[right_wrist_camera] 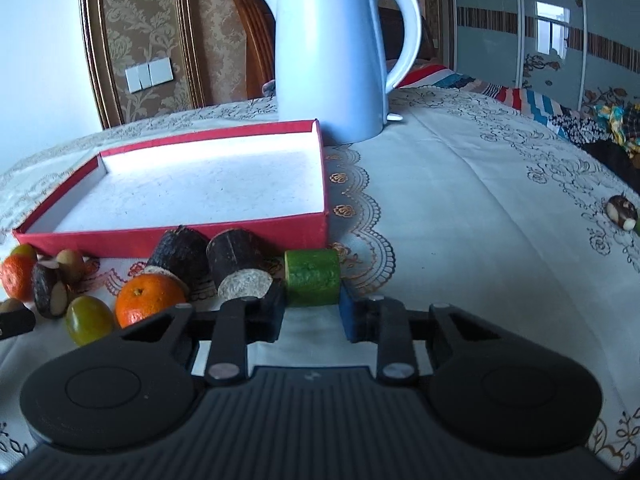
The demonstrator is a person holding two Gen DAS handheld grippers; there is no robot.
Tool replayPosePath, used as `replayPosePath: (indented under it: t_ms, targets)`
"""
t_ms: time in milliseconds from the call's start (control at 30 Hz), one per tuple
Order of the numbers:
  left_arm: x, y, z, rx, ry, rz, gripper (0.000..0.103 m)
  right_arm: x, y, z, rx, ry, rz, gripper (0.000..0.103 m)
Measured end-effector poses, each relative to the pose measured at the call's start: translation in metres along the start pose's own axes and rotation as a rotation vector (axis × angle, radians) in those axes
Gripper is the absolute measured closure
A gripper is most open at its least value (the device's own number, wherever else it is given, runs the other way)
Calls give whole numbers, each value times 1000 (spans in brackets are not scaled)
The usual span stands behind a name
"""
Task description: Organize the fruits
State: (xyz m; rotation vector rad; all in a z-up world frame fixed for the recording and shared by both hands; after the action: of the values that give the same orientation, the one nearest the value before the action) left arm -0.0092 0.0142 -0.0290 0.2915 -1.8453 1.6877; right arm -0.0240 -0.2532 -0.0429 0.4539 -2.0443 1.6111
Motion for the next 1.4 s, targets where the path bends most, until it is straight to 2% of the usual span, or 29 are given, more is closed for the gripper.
replayPosePath:
  t_ms: [200, 333, 900, 933, 967, 1000, 1133, 1200, 1233, 1267, 1300, 1333, 1400]
  targets:
    - [2, 0, 1, -4, 1, 13, 75, 6, 3, -2, 13, -3, 9, 76]
    - [1, 0, 2, -14, -3, 12, 75, 14, 4, 0, 1, 6, 51, 76]
    - [0, 0, 3, -22, -28, 15, 75, 31, 8, -7, 37, 12, 127, 77]
    - [0, 0, 4, -26, -31, 13, 75, 33, 9, -8, 40, 10, 131, 81]
    - [0, 0, 4, -27, -34, 11, 75, 35, 9, -8, 40, 7, 138, 89]
    - [0, 0, 4, -26, -35, 11, 75, 37, 9, -8, 40, 8, 144, 91]
    - [-1, 1, 4, -27, -29, 3, 75, 38, 12, -15, 95, 22, 143, 91]
    - [0, 1, 4, -26, -28, 6, 75, 40, 15, -21, 145, 32, 141, 86]
    - [-1, 1, 4, -26, -27, 5, 75, 39, 18, -23, 160, 36, 134, 65]
    - [-1, 1, 4, -27, -28, 3, 75, 39, 19, -23, 159, 45, 133, 37]
    - [-1, 1, 4, -26, -28, 4, 75, 40, 18, -22, 150, 54, 138, 28]
    - [0, 1, 3, -25, -28, 5, 75, 41, 17, -19, 129, 49, 146, 24]
    - [-1, 1, 3, -22, -28, 4, 75, 42, 14, -13, 100, 23, 145, 24]
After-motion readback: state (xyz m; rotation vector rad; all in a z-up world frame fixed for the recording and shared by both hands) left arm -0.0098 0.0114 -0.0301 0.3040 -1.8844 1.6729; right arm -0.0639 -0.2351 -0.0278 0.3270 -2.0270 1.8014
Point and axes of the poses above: each gripper's, at about its wrist camera, not at the fingertips, and x roughly against the way its jaws point, z to its right, y to its underside, the point moved 3 cm from there along -x, roughly the way its jaws point, and after that the axes turned 6 degrees about -x, right-handed, at the moved point
